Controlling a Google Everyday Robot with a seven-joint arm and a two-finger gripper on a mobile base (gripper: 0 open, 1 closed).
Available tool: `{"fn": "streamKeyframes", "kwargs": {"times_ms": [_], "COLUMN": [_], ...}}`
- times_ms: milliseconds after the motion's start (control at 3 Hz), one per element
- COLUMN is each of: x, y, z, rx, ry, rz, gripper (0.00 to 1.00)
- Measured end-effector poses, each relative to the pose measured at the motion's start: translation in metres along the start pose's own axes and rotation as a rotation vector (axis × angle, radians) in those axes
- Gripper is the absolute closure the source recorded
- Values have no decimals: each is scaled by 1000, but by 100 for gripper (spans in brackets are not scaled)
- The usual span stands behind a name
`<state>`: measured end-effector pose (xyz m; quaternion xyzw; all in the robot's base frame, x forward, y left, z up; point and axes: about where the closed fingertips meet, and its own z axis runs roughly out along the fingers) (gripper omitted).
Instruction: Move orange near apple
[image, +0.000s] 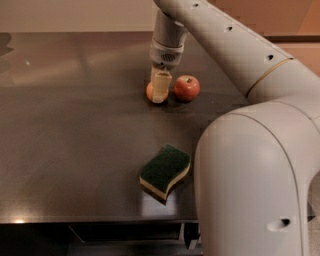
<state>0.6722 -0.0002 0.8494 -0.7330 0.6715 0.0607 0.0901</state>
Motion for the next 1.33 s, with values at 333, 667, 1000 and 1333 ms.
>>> {"fn": "streamKeyframes", "kwargs": {"times_ms": [333, 667, 1000, 1333], "x": [2, 4, -1, -1], "y": [-1, 0, -9, -9], "z": [3, 6, 12, 12], "rx": [-5, -10, 15, 15], "ry": [-1, -2, -17, -17], "rz": [5, 8, 7, 7], "gripper": [36, 13, 0, 0]}}
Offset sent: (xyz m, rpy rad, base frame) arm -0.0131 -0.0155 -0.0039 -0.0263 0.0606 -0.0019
